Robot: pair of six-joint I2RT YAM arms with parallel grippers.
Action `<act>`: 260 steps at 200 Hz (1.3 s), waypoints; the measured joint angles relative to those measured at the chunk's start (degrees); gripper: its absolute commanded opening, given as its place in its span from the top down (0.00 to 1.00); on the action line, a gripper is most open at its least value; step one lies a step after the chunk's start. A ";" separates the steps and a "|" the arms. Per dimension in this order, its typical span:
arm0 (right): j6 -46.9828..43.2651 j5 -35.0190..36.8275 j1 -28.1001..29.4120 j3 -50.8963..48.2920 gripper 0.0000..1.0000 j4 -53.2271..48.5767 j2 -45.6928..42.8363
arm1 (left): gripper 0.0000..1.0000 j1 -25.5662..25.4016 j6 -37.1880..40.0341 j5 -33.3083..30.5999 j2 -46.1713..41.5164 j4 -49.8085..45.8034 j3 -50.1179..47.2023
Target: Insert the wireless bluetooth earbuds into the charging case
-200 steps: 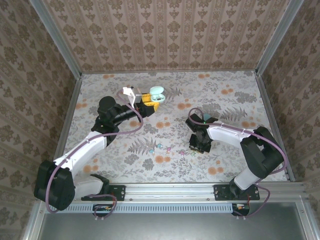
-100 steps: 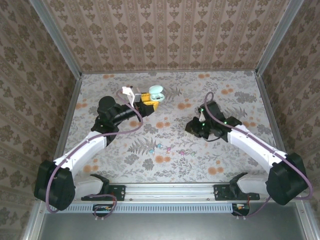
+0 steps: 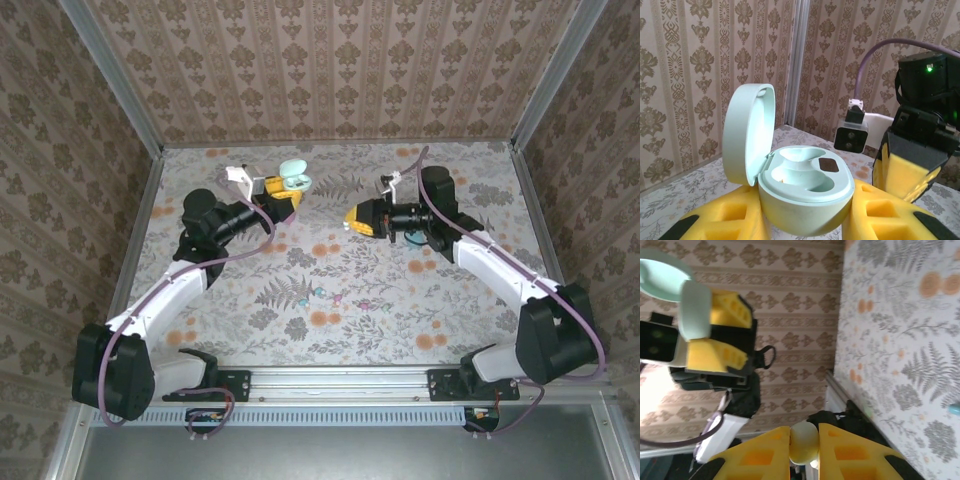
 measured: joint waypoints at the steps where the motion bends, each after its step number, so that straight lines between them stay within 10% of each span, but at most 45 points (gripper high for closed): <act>1: 0.24 -0.13 0.00 0.11 0.80 0.22 0.11 | 0.71 0.00 0.00 0.00 0.00 0.00 0.00; 153: 7.72 6.32 0.09 4.11 0.80 -0.31 2.25 | 0.71 -0.68 1.07 2.05 0.02 -1.73 0.00; 260: -11.61 8.44 4.44 14.80 0.80 -8.20 -0.57 | 0.70 -3.19 7.30 6.88 0.46 -3.26 0.00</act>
